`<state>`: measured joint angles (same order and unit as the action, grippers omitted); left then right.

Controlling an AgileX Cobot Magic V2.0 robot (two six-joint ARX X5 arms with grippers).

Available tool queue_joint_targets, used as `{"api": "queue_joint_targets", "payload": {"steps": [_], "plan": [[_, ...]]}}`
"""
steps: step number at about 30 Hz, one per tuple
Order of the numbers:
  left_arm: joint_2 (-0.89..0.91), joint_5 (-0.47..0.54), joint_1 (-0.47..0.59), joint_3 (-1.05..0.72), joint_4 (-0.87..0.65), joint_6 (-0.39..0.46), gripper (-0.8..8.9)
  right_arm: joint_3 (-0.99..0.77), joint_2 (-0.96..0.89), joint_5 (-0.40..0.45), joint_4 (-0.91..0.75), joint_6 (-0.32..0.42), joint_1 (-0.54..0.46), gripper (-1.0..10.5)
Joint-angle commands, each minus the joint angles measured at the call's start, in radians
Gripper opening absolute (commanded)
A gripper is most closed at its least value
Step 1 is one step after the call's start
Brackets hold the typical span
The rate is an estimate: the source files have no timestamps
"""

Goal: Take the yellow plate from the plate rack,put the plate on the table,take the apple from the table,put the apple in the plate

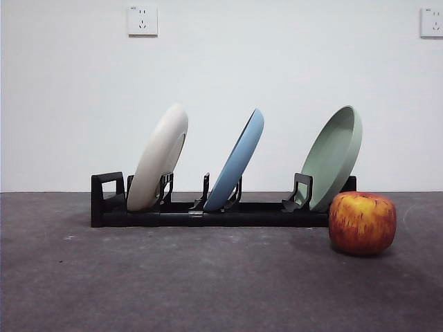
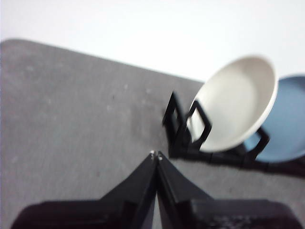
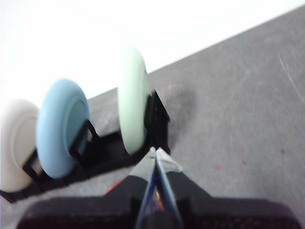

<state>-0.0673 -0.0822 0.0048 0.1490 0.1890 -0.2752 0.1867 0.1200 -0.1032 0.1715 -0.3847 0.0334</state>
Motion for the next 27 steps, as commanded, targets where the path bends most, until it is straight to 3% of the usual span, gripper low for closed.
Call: {"api": "queue_joint_targets", "payload": {"steps": [1,7,20,22,24,27], "plan": [[-0.068,-0.003,0.003,0.059,-0.001,-0.018,-0.07,0.072,0.072,-0.001,-0.005,-0.017,0.002,-0.1],[-0.293,-0.02,0.003,0.231,0.002,-0.012,-0.06,0.246,0.285,-0.027,0.005,0.032,0.002,-0.1],[-0.852,-0.357,0.002,0.665,0.051,0.019,0.04,0.594,0.737,-0.244,0.137,0.162,0.002,0.1],[-0.922,-0.371,0.0,0.717,0.064,0.027,0.52,0.624,0.778,-0.244,0.146,0.162,0.002,0.1],[-0.99,-0.372,-0.008,0.772,0.083,0.039,1.71,0.646,0.811,-0.254,0.146,0.163,0.002,0.5],[-1.08,-0.373,-0.025,0.854,0.121,0.042,2.62,0.669,0.842,-0.266,0.151,0.165,0.002,2.4]]}}
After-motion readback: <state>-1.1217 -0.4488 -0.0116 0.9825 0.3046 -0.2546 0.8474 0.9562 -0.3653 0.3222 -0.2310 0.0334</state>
